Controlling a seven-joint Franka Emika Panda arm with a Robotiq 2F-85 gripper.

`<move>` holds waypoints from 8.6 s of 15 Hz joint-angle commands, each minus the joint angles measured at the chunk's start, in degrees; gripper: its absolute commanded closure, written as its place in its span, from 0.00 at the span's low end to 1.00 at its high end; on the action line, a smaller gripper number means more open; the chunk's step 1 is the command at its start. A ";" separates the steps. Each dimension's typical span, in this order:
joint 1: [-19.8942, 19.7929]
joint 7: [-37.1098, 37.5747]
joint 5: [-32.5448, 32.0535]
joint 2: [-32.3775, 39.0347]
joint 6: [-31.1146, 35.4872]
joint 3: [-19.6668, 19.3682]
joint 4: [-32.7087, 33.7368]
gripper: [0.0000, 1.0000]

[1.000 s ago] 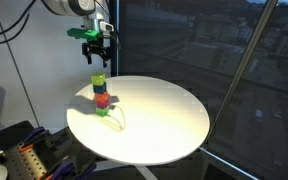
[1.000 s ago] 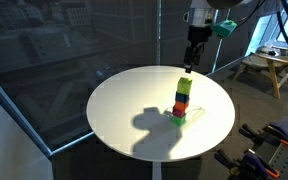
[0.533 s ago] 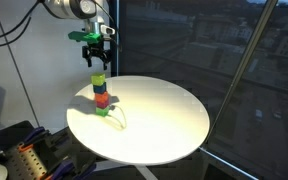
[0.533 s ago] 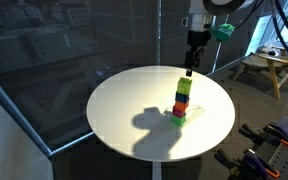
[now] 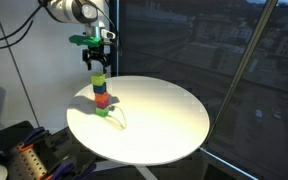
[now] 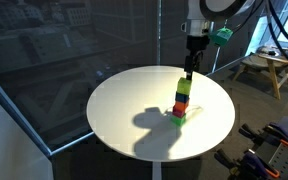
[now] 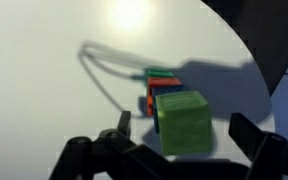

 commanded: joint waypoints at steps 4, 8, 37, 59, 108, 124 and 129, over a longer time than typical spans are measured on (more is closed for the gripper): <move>-0.02 0.19 -1.35 1.65 0.18 0.32 1.32 0.00; 0.02 0.37 -1.44 2.53 0.14 0.32 1.65 0.00; 0.46 1.07 -2.90 8.67 1.35 0.54 4.60 0.34; -1.40 4.03 -1.67 6.20 -0.96 -1.30 10.40 0.76; -6.72 9.88 -1.31 26.54 4.15 -7.57 19.06 0.51; -6.76 9.87 -1.44 30.31 7.95 -7.70 19.86 0.76; -6.93 9.81 -1.36 32.25 9.38 -7.87 20.28 0.76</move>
